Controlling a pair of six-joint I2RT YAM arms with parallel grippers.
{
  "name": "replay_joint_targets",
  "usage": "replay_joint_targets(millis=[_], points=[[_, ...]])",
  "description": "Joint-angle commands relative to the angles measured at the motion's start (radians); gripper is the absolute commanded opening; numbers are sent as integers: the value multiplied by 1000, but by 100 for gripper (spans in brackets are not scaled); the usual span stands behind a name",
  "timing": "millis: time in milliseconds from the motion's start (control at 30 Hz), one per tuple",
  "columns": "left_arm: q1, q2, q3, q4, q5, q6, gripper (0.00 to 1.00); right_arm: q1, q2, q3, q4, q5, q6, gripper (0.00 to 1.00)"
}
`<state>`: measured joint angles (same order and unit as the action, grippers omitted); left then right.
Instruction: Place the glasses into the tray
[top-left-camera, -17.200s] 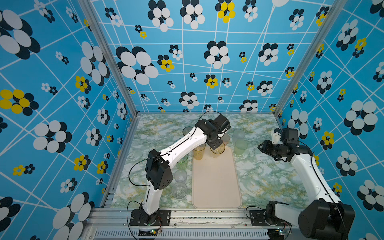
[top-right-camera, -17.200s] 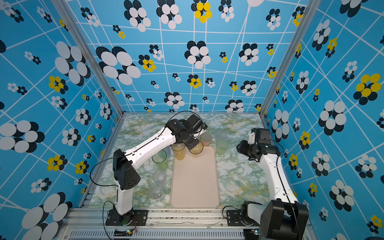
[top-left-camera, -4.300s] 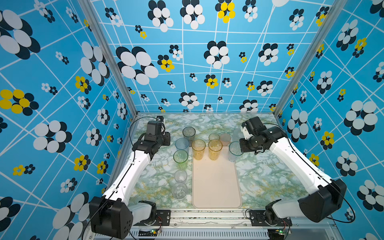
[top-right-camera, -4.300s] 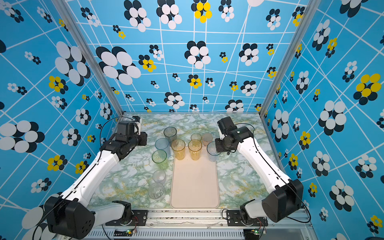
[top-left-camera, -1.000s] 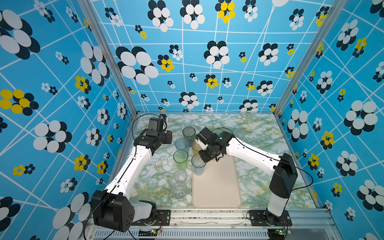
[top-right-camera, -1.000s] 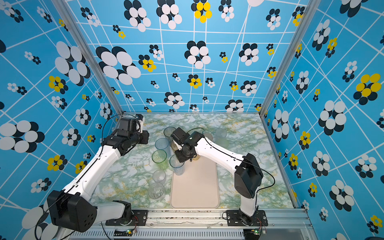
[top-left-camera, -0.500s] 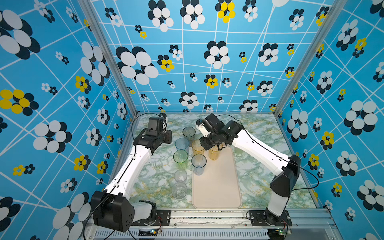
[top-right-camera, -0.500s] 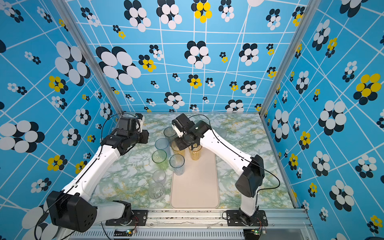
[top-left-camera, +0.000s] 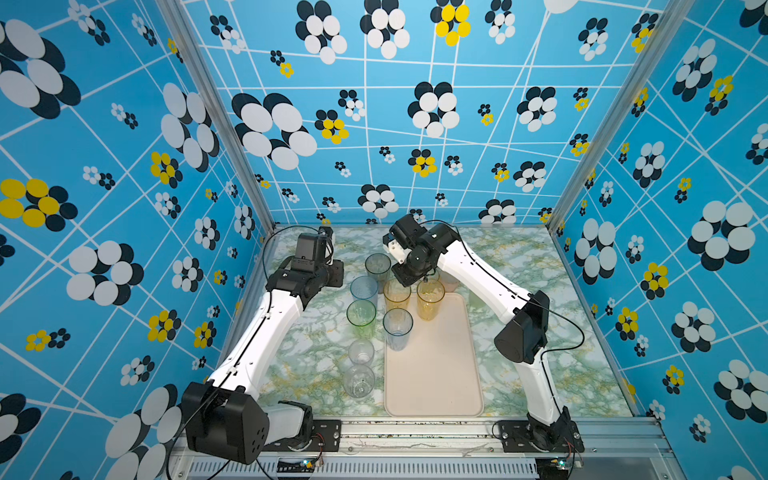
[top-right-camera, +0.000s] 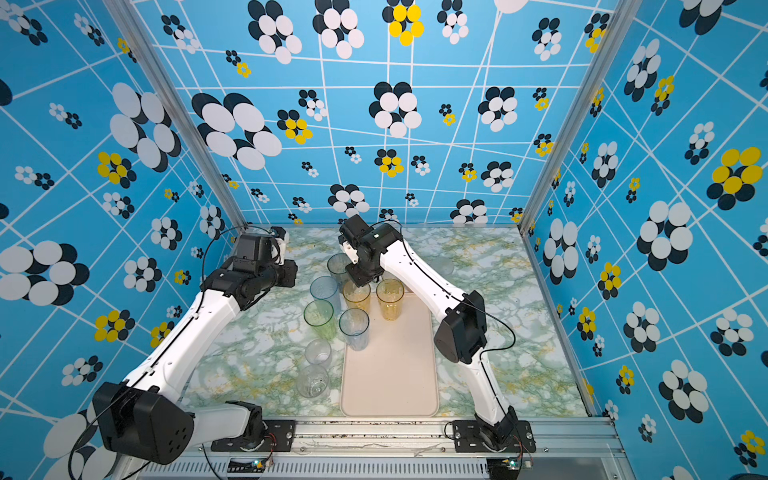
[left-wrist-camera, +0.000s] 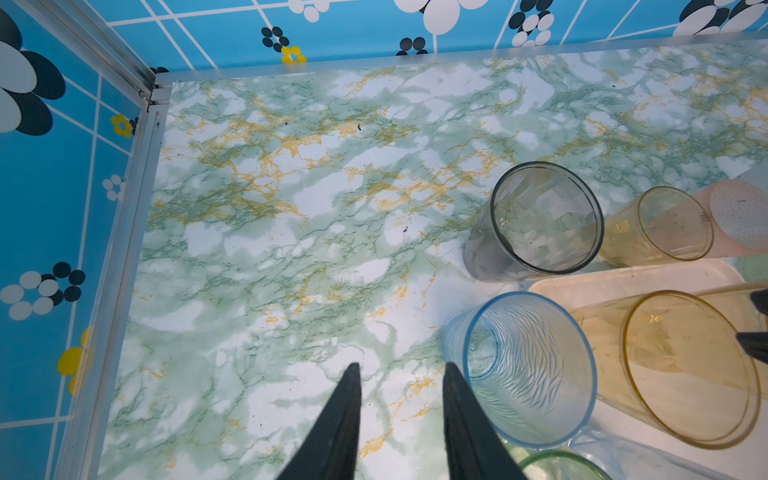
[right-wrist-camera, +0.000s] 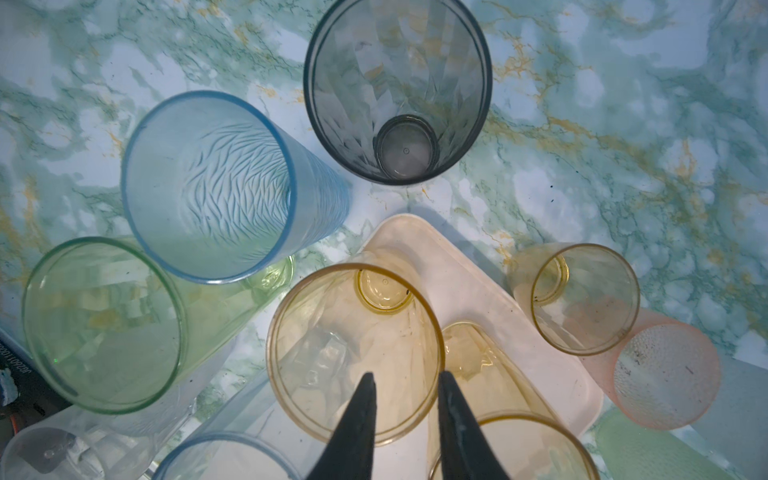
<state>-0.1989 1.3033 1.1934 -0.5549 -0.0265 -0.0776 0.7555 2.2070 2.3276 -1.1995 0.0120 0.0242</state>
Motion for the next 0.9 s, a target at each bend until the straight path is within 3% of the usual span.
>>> replay_joint_targets(millis=[0, 867], points=[[-1, -2, 29, -13, -14, 23, 35, -9, 40, 57, -80, -15, -26, 28], [20, -6, 15, -8, -13, 29, 35, -31, 175, 184, -127, -44, -43, 28]])
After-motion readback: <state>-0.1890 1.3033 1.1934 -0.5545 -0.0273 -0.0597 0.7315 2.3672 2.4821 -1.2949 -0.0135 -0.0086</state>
